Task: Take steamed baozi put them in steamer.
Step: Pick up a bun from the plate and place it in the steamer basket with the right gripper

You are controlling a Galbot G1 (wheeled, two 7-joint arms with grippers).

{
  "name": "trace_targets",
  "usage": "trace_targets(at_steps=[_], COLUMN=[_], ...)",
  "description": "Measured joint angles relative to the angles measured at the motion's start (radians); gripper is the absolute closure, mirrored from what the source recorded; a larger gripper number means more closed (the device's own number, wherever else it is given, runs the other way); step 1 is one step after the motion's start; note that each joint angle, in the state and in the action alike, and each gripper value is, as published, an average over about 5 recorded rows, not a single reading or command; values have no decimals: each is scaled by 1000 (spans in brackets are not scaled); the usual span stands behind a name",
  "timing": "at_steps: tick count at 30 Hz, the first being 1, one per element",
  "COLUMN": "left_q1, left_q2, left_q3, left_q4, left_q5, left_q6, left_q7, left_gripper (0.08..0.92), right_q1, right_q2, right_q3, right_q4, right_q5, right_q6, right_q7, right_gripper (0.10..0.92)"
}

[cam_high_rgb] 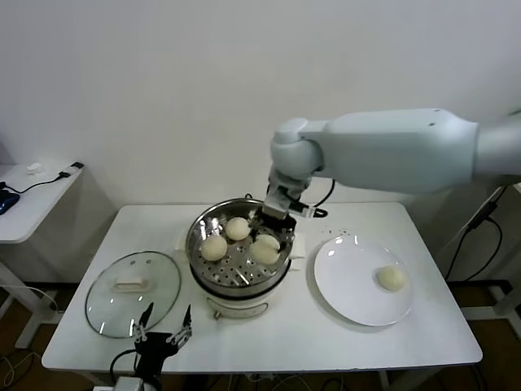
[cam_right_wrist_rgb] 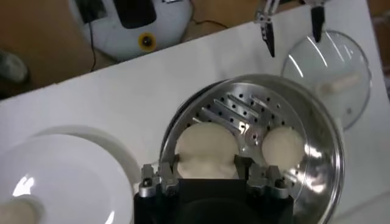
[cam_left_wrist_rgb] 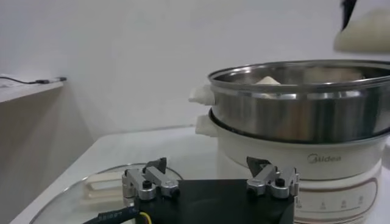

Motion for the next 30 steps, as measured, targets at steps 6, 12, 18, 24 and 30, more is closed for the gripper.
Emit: trace_targets(at_steps=[6, 12, 18, 24, 30], left_q1=[1, -2, -4, 1, 6], left_q2=[1, 1, 0, 0, -2], left_q3=[-10, -11, -9, -10, -10], left_q4=[-2, -1, 1, -3, -12], left_q5=[-5, -10, -10, -10, -10], left_q6=[1, 2, 2, 2, 2], left_q7=[0, 0, 0, -1, -1], left_gripper=[177, 177, 177, 177, 177], right_q1=[-86, -152, -198, -213, -202], right_q2=[72, 125, 163, 183, 184], right_q3=[16, 28, 34, 39, 41], right_q4=[-83, -156, -209, -240, -248], right_q5=[-66, -102, -125, -130, -110], right_q6=[74, 120, 147, 167, 188], right_q7=[18, 31, 42, 47, 42], right_gripper=[393, 394, 389, 353, 217])
